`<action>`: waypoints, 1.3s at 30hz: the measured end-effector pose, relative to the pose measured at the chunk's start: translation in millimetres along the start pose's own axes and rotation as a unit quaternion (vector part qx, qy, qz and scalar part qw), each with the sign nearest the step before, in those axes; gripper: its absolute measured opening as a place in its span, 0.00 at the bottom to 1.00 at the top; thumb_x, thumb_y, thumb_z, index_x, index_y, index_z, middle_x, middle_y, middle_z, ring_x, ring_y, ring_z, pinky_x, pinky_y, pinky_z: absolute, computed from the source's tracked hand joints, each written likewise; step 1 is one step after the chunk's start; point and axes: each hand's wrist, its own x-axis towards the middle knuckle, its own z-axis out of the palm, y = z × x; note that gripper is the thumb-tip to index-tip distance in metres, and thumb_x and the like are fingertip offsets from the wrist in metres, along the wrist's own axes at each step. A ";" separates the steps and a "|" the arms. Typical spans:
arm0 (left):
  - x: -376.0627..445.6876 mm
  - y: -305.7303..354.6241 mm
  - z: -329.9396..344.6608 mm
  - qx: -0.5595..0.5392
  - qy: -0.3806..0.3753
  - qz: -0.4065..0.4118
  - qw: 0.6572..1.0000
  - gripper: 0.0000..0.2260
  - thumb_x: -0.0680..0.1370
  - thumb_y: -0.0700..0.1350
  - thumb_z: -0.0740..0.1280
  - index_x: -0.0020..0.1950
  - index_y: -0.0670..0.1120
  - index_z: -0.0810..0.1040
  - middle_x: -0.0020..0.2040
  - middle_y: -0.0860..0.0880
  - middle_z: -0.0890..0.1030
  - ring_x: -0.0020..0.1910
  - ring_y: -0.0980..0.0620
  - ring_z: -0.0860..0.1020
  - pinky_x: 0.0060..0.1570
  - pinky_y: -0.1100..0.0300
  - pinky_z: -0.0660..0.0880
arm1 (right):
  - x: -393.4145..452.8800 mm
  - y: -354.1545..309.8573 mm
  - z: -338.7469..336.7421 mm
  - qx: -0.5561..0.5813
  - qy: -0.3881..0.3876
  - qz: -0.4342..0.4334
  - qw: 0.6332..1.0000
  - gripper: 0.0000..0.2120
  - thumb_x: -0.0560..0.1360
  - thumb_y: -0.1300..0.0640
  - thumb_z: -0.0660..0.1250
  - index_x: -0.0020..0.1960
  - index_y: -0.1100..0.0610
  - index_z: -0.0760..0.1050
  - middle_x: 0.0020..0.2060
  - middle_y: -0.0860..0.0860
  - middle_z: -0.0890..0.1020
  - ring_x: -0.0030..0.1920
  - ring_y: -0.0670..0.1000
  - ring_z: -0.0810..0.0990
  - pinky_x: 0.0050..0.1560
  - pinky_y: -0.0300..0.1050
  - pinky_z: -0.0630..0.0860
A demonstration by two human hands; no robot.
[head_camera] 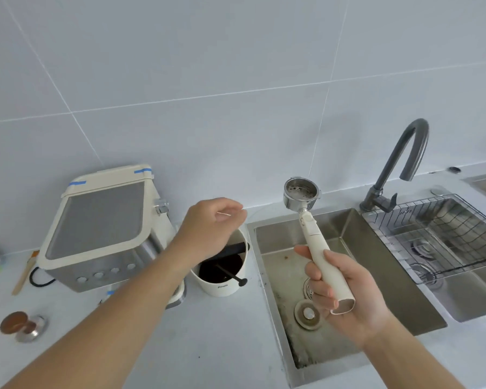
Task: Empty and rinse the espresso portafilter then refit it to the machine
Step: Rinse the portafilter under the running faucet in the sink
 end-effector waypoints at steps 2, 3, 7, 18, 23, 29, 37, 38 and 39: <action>-1.2 12.5 29.1 -0.038 -0.020 -0.021 0.999 0.06 0.74 0.55 0.68 0.44 0.57 0.84 0.45 0.61 0.84 0.46 0.65 0.81 0.46 0.66 0.74 | -0.5 -11.3 -10.3 -0.006 0.001 0.005 1.000 0.42 0.50 0.57 0.86 0.61 0.65 0.77 0.31 0.55 0.73 0.20 0.47 0.69 0.14 0.39 0.67; 0.5 19.1 49.4 -0.059 -0.030 -0.036 0.997 0.06 0.73 0.56 0.68 0.43 0.57 0.84 0.44 0.59 0.85 0.46 0.61 0.82 0.46 0.64 0.75 | -1.6 -20.7 -18.7 -0.010 0.001 0.006 1.000 0.40 0.51 0.57 0.85 0.60 0.65 0.77 0.31 0.55 0.73 0.20 0.48 0.70 0.14 0.39 0.67; 2.7 43.5 127.2 -0.090 -0.061 -0.077 0.991 0.12 0.74 0.57 0.68 0.38 0.52 0.83 0.35 0.54 0.84 0.34 0.58 0.80 0.39 0.58 0.75 | -8.7 -50.9 -47.0 -0.066 0.012 0.018 0.998 0.30 0.59 0.53 0.81 0.56 0.64 0.78 0.31 0.56 0.74 0.21 0.49 0.70 0.16 0.39 0.68; 21.5 82.1 242.6 -0.267 -0.097 -0.185 0.941 0.10 0.76 0.46 0.69 0.43 0.40 0.84 0.39 0.44 0.84 0.36 0.50 0.82 0.41 0.58 0.82 | -21.6 -98.1 -117.2 -0.177 0.063 0.039 0.981 0.26 0.72 0.52 0.68 0.60 0.72 0.73 0.32 0.60 0.77 0.23 0.55 0.74 0.22 0.43 0.71; 30.4 85.1 266.8 -0.245 -0.092 -0.191 0.946 0.09 0.76 0.44 0.68 0.41 0.40 0.83 0.37 0.46 0.82 0.34 0.53 0.79 0.35 0.63 0.77 | -28.8 -114.5 -141.7 -0.228 0.103 0.025 0.968 0.17 0.75 0.56 0.69 0.54 0.70 0.78 0.36 0.63 0.81 0.29 0.57 0.78 0.30 0.48 0.78; 45.2 82.4 283.7 -0.248 -0.106 -0.207 0.940 0.08 0.77 0.43 0.67 0.41 0.44 0.83 0.40 0.44 0.82 0.40 0.49 0.79 0.42 0.57 0.77 | -26.7 -144.9 -176.6 -0.264 0.155 0.013 0.952 0.10 0.80 0.63 0.65 0.57 0.61 0.83 0.48 0.61 0.87 0.44 0.59 0.86 0.45 0.51 0.83; 62.6 74.6 293.9 -0.252 -0.135 -0.224 0.932 0.08 0.79 0.42 0.66 0.46 0.40 0.82 0.40 0.43 0.83 0.41 0.47 0.83 0.42 0.55 0.81 | 25.2 -222.1 -229.6 -0.488 0.327 -0.067 0.806 0.14 0.79 0.56 0.68 0.64 0.55 0.80 0.45 0.50 0.87 0.44 0.48 0.87 0.49 0.44 0.83; 65.0 73.6 296.3 -0.248 -0.138 -0.224 0.932 0.07 0.79 0.42 0.66 0.46 0.40 0.82 0.40 0.43 0.83 0.42 0.45 0.83 0.42 0.54 0.81 | 33.4 -233.7 -233.8 -0.522 0.341 -0.080 0.778 0.14 0.79 0.53 0.68 0.64 0.53 0.79 0.45 0.47 0.87 0.44 0.47 0.86 0.45 0.43 0.82; 67.7 72.5 298.7 -0.244 -0.141 -0.224 0.933 0.07 0.79 0.42 0.66 0.46 0.40 0.82 0.41 0.43 0.83 0.43 0.44 0.84 0.43 0.53 0.82 | 42.5 -244.9 -237.8 -0.549 0.349 -0.096 0.753 0.15 0.79 0.52 0.67 0.64 0.52 0.79 0.46 0.46 0.86 0.42 0.46 0.85 0.40 0.42 0.81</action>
